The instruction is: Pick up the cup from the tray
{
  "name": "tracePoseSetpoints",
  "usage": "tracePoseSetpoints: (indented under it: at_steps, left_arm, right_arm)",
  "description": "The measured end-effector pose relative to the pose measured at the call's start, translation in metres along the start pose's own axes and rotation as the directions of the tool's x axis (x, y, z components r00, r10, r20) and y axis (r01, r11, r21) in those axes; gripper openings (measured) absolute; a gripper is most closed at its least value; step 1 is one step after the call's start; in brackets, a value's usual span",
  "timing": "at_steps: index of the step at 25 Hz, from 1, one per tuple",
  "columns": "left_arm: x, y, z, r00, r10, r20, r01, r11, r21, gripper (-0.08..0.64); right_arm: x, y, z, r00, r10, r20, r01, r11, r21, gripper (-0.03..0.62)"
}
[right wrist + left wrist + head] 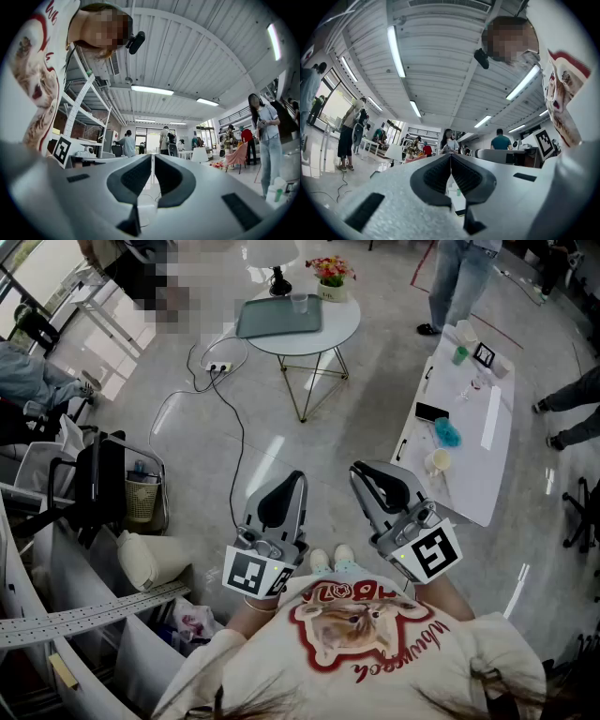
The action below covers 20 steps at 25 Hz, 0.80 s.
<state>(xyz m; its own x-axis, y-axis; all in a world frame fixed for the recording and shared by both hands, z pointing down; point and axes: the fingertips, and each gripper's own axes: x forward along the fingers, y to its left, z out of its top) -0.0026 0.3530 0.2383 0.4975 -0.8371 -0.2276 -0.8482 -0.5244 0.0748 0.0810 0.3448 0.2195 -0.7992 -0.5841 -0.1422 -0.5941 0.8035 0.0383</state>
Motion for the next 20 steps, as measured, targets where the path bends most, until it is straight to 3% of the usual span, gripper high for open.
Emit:
tracePoseSetpoints:
  at_steps: [20]
  left_arm:
    - [-0.001,-0.014,0.003,1.0,-0.013,0.006,0.013,1.0,0.004,0.014]
  right_arm:
    - [-0.014,-0.002,0.009,0.999,-0.022,0.028,0.021,1.0,0.012,0.046]
